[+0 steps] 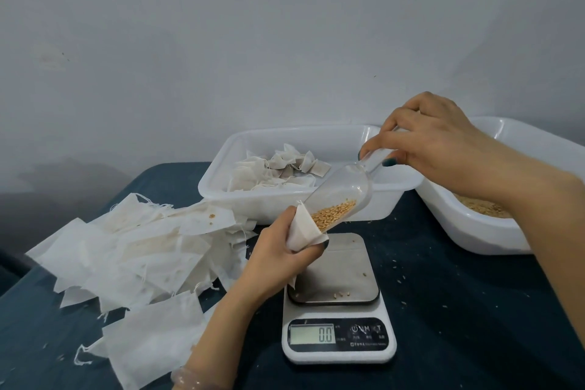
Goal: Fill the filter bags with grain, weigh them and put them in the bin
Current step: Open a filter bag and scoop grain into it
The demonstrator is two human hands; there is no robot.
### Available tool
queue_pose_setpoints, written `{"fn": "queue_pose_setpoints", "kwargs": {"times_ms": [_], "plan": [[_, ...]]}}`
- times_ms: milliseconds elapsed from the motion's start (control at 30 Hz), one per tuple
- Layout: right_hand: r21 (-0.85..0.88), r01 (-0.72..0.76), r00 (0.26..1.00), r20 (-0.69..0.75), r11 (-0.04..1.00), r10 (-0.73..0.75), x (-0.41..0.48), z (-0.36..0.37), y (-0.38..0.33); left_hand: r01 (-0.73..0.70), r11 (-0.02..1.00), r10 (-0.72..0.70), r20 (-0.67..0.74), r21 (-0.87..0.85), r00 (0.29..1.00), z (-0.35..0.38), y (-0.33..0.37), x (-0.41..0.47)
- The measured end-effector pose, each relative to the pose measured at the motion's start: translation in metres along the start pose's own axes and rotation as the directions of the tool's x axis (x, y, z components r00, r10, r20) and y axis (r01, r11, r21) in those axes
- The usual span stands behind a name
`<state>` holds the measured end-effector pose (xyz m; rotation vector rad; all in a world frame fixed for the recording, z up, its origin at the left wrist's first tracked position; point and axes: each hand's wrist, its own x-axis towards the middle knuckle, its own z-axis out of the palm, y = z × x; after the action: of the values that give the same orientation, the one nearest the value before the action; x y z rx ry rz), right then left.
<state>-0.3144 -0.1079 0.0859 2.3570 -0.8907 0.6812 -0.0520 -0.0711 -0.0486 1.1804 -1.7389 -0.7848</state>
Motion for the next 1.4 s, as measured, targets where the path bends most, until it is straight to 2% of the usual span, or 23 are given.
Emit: {"fn": "queue_pose_setpoints", "kwargs": {"times_ms": [333, 433, 500, 600, 667, 833, 900, 933, 1033, 1100, 1200, 1267, 1333, 1400], "plan": [[0.04, -0.048, 0.999, -0.013, 0.998, 0.049, -0.001, -0.007, -0.001, 0.016, 0.982, -0.011, 0.027, -0.186, 1.0, 0.001, 0.007, -0.002], [0.086, -0.121, 0.993, 0.003, 0.989, 0.121, -0.009, -0.002, 0.003, 0.014, 0.972, -0.009, 0.021, -0.233, 1.0, 0.0, 0.009, -0.002], [0.179, -0.207, 0.978, 0.066, 0.962, 0.198, -0.017, 0.003, 0.006, 0.01, 0.966, -0.008, 0.008, -0.258, 1.0, -0.001, 0.011, -0.002], [0.309, -0.37, 0.92, 0.249, 0.876, 0.301, -0.033, 0.012, 0.008, -0.004, 0.955, -0.001, -0.017, -0.296, 1.0, -0.002, 0.012, -0.002], [0.396, -0.45, 0.885, 0.32, 0.801, 0.34, -0.043, 0.02, 0.006, 0.002, 0.948, -0.012, -0.029, -0.319, 1.0, -0.003, 0.013, -0.002], [0.615, -0.568, 0.82, 0.366, 0.547, 0.441, -0.058, 0.035, -0.001, 0.001, 0.936, -0.016, -0.038, -0.353, 0.999, -0.004, 0.017, -0.004], [0.674, -0.583, 0.785, 0.322, 0.453, 0.53, -0.063, 0.039, 0.003, -0.011, 0.933, -0.003, -0.037, -0.36, 0.999, -0.005, 0.016, -0.003], [0.665, -0.599, 0.758, 0.29, 0.446, 0.585, -0.066, 0.04, 0.007, -0.016, 0.934, 0.003, -0.037, -0.356, 0.999, -0.006, 0.014, -0.002], [0.525, -0.718, 0.631, 0.215, 0.457, 0.746, -0.076, 0.043, 0.024, -0.032, 0.961, 0.02, -0.048, -0.276, 0.999, -0.009, 0.011, 0.001], [0.372, -0.806, 0.54, 0.144, 0.461, 0.829, -0.083, 0.045, 0.036, -0.057, 0.978, 0.037, -0.103, -0.2, 0.994, -0.011, 0.008, 0.004], [0.124, -0.891, 0.448, 0.083, 0.437, 0.89, -0.093, 0.051, 0.058, -0.078, 0.997, 0.08, -0.222, 0.016, 0.972, -0.014, 0.001, 0.011], [-0.122, -0.911, 0.361, 0.226, 0.394, 0.905, -0.098, 0.058, 0.073, -0.063, 0.998, 0.068, -0.247, 0.031, 0.967, -0.016, 0.002, 0.013], [-0.347, -0.849, 0.229, 0.437, 0.398, 0.87, -0.094, 0.062, 0.077, -0.068, 0.997, 0.059, -0.255, -0.029, 0.965, -0.015, 0.006, 0.015], [-0.434, -0.792, 0.136, 0.561, 0.43, 0.817, -0.091, 0.065, 0.076, -0.078, 0.995, 0.059, -0.253, -0.066, 0.966, -0.012, 0.009, 0.017]]}}
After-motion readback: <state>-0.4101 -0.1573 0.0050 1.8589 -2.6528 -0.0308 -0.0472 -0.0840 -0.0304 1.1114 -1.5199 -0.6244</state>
